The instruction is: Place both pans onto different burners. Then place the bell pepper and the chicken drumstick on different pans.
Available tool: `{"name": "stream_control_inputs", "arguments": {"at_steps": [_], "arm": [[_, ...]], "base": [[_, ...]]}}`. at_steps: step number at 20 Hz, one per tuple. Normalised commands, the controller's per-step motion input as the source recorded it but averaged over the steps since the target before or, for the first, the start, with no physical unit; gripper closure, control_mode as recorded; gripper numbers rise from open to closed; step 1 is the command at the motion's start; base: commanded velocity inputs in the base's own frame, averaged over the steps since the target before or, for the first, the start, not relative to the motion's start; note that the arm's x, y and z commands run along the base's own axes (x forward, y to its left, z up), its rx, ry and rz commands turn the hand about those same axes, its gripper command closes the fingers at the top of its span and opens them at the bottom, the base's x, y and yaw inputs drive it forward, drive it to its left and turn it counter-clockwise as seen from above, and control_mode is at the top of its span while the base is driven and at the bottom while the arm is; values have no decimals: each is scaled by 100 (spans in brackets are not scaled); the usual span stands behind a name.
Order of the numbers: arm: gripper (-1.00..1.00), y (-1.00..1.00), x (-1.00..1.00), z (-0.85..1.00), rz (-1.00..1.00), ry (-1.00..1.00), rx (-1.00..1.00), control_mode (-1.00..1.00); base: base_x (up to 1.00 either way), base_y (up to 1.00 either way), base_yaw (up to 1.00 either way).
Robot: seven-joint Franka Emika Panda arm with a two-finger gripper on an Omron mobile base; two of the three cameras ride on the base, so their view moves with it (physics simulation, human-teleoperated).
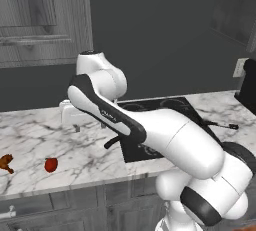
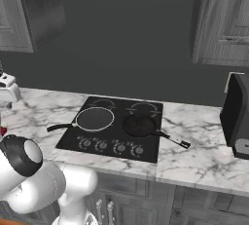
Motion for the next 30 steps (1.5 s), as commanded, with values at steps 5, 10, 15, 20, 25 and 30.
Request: {"name": "stream_control_inputs", "arguments": {"at_steps": [5,10,15,20,25,30], "arm": [[-100,51,0,-1,1,0,0,-100],[-100,36,0,-15,0,-3,0,-100],[-100,35,1,-18,0,-9,0,-100],[-100,19,6,-16,0,-8,0,-100],[-100,0,1,-40,-3,-2,1,-100],[-100,0,8,-35,-1,0,9,-100]], "base": [[0,0,0],[0,0,0],[0,0,0],[0,0,0],[0,0,0],[0,0,0]]}}
